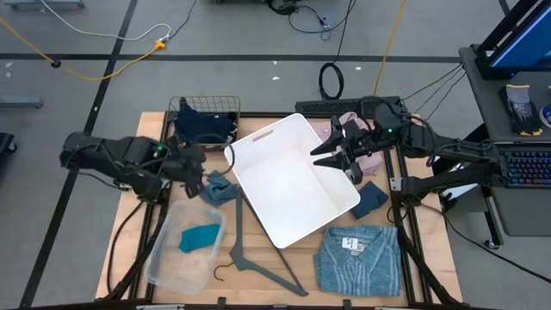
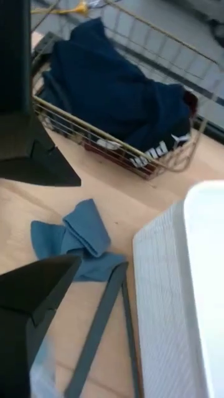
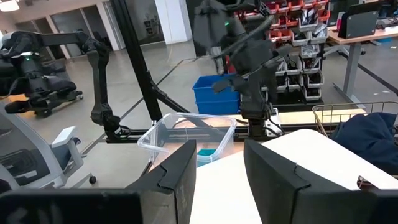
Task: Pick & Place Cloths
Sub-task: Put the left blue sock into the transparent bin
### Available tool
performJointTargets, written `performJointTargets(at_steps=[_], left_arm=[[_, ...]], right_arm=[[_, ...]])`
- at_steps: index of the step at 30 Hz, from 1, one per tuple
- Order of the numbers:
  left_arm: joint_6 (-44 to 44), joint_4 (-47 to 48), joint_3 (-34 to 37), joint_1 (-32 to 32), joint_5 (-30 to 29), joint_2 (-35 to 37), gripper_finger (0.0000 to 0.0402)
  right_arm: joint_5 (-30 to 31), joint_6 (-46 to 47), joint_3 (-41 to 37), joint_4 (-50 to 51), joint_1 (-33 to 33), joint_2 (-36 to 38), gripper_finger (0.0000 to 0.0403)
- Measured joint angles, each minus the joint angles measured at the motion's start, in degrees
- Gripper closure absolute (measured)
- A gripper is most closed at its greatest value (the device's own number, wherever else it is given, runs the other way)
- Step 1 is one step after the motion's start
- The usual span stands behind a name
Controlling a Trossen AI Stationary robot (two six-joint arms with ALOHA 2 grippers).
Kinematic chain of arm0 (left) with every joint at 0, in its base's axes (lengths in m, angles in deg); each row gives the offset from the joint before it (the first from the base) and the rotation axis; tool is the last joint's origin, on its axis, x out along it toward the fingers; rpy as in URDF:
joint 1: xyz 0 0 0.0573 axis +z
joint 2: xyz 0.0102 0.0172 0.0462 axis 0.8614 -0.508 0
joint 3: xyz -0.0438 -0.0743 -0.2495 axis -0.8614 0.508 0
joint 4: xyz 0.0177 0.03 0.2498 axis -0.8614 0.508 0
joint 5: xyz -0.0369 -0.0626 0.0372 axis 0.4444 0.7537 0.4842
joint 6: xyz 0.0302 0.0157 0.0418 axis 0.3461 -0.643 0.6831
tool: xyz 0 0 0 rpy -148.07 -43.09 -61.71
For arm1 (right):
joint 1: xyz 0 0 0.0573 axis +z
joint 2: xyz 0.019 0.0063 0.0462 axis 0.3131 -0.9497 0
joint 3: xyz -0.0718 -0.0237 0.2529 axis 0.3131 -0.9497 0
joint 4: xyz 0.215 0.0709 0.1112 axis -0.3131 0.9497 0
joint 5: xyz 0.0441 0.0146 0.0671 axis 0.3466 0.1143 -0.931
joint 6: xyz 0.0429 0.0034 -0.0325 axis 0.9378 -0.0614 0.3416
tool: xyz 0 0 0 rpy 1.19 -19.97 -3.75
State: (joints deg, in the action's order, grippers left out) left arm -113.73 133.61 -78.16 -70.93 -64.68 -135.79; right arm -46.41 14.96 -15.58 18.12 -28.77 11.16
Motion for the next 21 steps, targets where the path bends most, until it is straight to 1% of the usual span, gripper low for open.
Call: performJointTargets(at_steps=[4, 5, 8, 11, 15, 18, 21], left_arm=[[0.0, -0.1, 0.5, 4.2, 1.0, 0.1, 0.0177], [-0.2, -0.1, 1.2, 5.2, 1.4, 0.2, 0.0171], [-1.5, -0.9, 4.4, 8.5, 4.8, 1.2, 0.0156], [-2.4, -4.3, 8.6, 11.4, 8.1, 2.8, 0.0150], [-2.4, -10.7, 13.7, 14.7, 10.8, 5.1, 0.0149], [-2.3, -14.3, 17.7, 16.3, 12.7, 5.3, 0.0148], [-0.6, -18.5, 22.0, 17.8, 16.1, 4.6, 0.0148]], right_arm=[[-0.3, 0.0, 0.0, 1.1, 0.0, 0.0, 0.0277], [-1.3, 0.0, 0.0, 1.2, 0.0, 0.0, 0.0277], [-3.0, 0.0, 0.0, 1.2, 0.0, 0.0, 0.0277], [-3.0, 0.0, 0.0, 1.3, 0.0, 0.0, 0.0277], [-3.0, 0.0, 0.0, 1.8, 0.0, 0.0, 0.0277], [-3.0, 0.0, 0.0, 2.4, 0.0, 0.0, 0.0277], [-3.0, 0.0, 0.0, 2.8, 0.0, 0.0, 0.0277]])
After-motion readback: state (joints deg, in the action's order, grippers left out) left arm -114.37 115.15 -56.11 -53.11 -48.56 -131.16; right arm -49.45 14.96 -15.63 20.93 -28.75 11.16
